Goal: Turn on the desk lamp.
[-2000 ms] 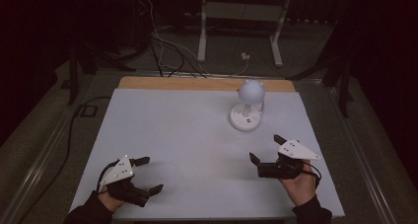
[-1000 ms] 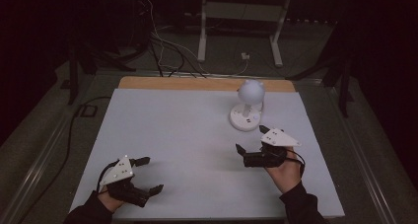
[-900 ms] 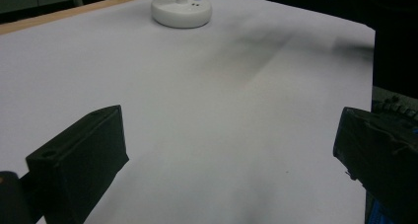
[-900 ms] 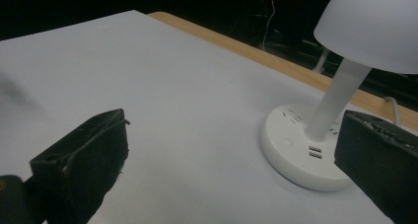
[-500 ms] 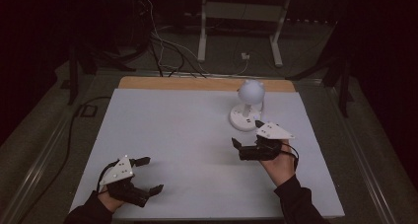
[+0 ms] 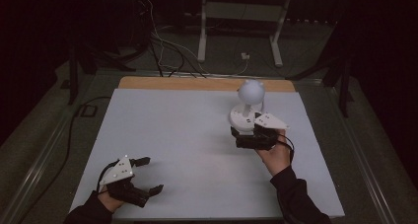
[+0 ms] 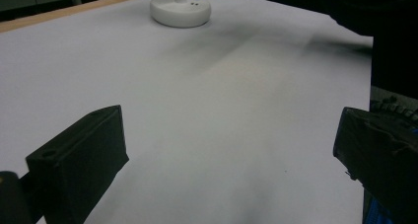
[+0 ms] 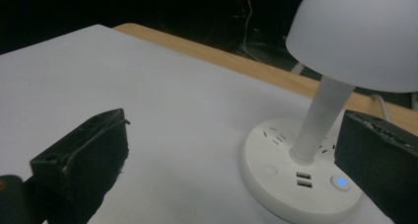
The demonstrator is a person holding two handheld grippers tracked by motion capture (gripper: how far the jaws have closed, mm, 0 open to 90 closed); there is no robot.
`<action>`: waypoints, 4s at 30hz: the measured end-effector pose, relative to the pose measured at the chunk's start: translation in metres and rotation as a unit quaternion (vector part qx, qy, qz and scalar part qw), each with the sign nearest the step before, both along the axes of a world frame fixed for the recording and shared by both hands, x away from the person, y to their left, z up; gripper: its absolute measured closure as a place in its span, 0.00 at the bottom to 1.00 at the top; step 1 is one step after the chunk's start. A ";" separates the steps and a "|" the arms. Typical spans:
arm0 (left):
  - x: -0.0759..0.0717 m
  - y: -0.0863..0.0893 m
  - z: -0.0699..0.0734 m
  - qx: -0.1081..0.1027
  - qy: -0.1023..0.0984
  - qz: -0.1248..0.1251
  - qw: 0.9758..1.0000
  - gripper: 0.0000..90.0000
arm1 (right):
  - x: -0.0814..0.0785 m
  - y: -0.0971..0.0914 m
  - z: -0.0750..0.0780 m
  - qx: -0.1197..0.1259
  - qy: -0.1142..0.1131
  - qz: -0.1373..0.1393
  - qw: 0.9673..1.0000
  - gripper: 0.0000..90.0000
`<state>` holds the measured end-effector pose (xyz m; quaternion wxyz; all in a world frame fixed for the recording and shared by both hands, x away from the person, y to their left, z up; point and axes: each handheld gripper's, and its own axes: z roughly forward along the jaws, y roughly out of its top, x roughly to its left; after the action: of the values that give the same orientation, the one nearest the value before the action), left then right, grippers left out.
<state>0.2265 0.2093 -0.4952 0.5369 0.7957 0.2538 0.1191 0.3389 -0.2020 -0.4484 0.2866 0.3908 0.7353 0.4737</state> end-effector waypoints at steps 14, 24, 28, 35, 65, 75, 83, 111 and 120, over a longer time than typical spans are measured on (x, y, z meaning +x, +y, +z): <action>0.000 0.000 0.000 0.000 0.002 0.000 1.000 0.00 | 0.021 -0.001 -0.005 0.014 0.024 -0.055 0.998 0.28; 0.000 0.000 0.000 0.000 0.002 0.000 1.000 0.00 | 0.035 -0.003 -0.013 0.004 0.041 -0.076 0.996 0.56; 0.000 0.000 0.000 0.001 0.002 -0.001 1.000 0.00 | 0.039 -0.002 -0.016 -0.003 0.047 -0.083 0.995 0.65; 0.000 0.000 0.000 -0.001 0.002 -0.001 1.000 0.00 | 0.046 -0.001 -0.022 -0.021 0.061 -0.091 0.994 0.83; 0.000 0.000 0.000 -0.001 0.003 -0.002 1.000 0.00 | 0.067 0.009 -0.052 -0.069 0.101 -0.102 0.987 1.00; 0.000 0.000 -0.001 0.000 0.003 -0.003 1.000 0.00 | 0.070 0.011 -0.057 -0.076 0.104 -0.101 0.986 1.00; 0.000 -0.001 -0.001 0.000 0.003 -0.003 1.000 0.00 | 0.070 0.012 -0.060 -0.084 0.098 -0.100 0.987 1.00; 0.000 -0.001 -0.001 0.001 0.004 -0.003 1.000 0.00 | 0.068 0.008 -0.048 -0.036 0.096 -0.092 0.990 0.86; 0.000 -0.001 -0.001 0.003 0.003 -0.003 1.000 0.00 | 0.059 0.011 -0.033 -0.004 0.074 -0.042 0.996 0.41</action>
<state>0.2265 0.2084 -0.4960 0.5338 0.7985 0.2531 0.1159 0.3978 -0.1914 -0.4814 0.2525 0.4538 0.7395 0.4283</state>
